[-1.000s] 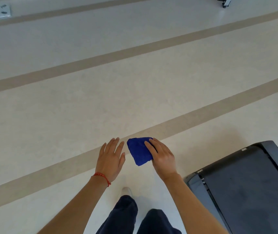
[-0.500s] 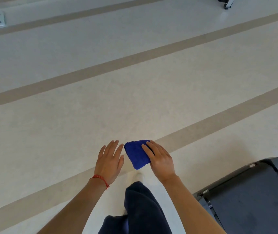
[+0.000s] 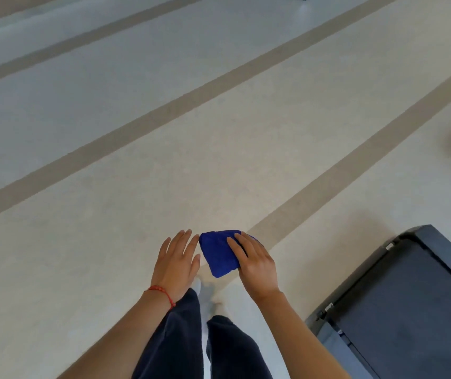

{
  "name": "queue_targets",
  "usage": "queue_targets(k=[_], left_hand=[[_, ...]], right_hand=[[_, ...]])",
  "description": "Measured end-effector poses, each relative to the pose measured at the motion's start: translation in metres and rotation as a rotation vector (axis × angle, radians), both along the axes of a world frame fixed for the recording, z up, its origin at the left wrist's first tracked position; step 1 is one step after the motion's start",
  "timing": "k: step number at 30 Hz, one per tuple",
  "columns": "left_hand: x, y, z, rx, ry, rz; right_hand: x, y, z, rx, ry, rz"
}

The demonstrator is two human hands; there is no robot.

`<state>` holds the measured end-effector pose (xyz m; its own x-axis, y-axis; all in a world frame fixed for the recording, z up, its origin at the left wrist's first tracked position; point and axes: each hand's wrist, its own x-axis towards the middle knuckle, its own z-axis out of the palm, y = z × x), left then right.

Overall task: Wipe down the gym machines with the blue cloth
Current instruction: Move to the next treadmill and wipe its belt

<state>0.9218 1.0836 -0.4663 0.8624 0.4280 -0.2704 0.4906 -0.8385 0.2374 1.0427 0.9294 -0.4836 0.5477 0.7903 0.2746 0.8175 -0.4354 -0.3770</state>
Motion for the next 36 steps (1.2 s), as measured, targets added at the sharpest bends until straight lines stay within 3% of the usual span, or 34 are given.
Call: queue_targets(k=[6,13,17,28,36], left_hand=[[0.059,0.01,-0.004,-0.008,-0.001,-0.234],[0.115,0.03,-0.014,-0.016,-0.128,-0.49],[0.142,0.037,-0.009,-0.049,-0.083,-0.588],[0.218,0.016,-0.011,-0.043,-0.062,-0.73],[0.31,-0.027,-0.018,-0.016,-0.044,-0.776]], right_hand=[[0.02,-0.01,-0.005,-0.054,0.026,-0.229],[0.034,-0.008,-0.003,-0.021,0.041,-0.452],[0.039,-0.007,-0.002,-0.035,0.056,-0.565],[0.089,-0.035,-0.007,-0.086,0.067,-0.789],[0.167,-0.076,-0.014,-0.07,0.095,-0.801]])
